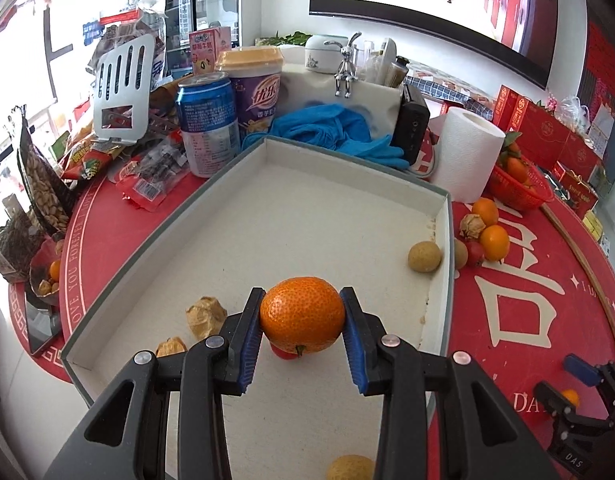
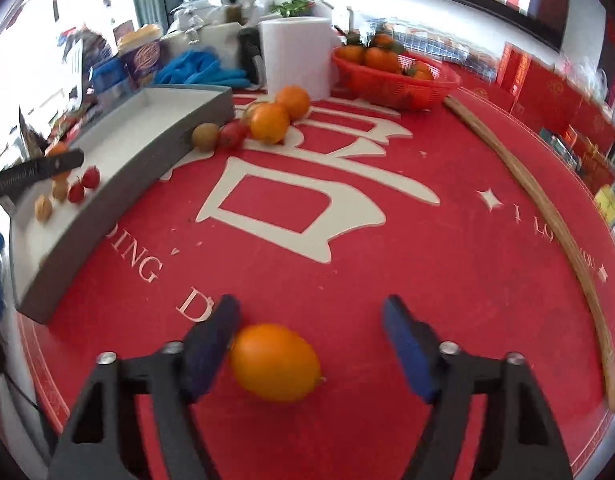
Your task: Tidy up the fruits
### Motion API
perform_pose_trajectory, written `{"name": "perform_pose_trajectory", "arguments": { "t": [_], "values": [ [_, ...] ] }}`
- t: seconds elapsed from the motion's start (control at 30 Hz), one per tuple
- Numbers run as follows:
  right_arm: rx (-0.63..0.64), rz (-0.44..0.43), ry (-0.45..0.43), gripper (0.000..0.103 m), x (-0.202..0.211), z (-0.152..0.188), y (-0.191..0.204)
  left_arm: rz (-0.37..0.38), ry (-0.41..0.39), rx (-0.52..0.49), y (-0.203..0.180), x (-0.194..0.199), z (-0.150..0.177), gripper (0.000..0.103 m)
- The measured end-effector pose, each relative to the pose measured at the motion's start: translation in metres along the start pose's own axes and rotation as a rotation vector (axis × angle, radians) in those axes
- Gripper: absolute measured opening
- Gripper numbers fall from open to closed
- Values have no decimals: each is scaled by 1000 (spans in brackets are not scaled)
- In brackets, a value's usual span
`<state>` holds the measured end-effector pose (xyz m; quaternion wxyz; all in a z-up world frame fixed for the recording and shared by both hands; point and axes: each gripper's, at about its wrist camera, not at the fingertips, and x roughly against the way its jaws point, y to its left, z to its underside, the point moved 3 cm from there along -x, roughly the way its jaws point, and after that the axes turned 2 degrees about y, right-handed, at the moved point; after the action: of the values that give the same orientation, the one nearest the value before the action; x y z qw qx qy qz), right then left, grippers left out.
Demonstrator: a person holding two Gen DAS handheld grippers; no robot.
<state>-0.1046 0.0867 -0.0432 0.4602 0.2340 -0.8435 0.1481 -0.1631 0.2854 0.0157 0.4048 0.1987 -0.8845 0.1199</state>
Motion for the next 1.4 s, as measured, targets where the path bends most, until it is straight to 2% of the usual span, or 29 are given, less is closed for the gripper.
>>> {"name": "perform_pose_trajectory", "arguments": {
  "t": [0.03,0.07,0.3,0.33,0.37,0.43,0.57,0.63,0.67,0.73,0.77,0.8,1.03,1.23,1.4],
  "values": [
    [6,-3,2,41,0,-2,2,-1,2,2,1,0,1,40],
    [12,-9,9,29,-1,-4,6,-4,4,6,3,-1,1,40],
    [-3,-55,10,28,0,-1,7,-18,14,21,13,-2,5,40],
    [-9,-54,8,33,4,2,5,-19,14,21,13,-2,6,40],
    [-12,-53,-1,56,7,6,4,-19,15,22,13,-3,6,40],
    [-2,-41,-39,81,17,15,4,-14,16,23,13,-3,7,40],
    [39,-35,-82,81,36,32,13,-18,10,16,12,-1,8,41],
    [52,-31,-71,81,37,40,17,-17,10,15,11,0,8,41],
    [59,-27,-56,78,35,47,21,-16,10,14,10,-1,8,40],
    [57,-21,-68,63,34,53,22,-18,14,7,8,-2,9,41],
    [51,-32,-72,47,34,53,23,-21,17,5,7,-3,10,41],
    [31,-30,-72,37,33,50,21,-21,22,4,6,-4,10,41],
    [-10,-121,-53,36,28,24,24,-27,21,-6,4,-4,9,41],
    [0,-205,-77,36,32,-22,42,-36,15,5,10,-4,4,41],
    [56,-247,-95,36,26,-60,72,-46,17,19,18,-7,2,40]
  ]
}}
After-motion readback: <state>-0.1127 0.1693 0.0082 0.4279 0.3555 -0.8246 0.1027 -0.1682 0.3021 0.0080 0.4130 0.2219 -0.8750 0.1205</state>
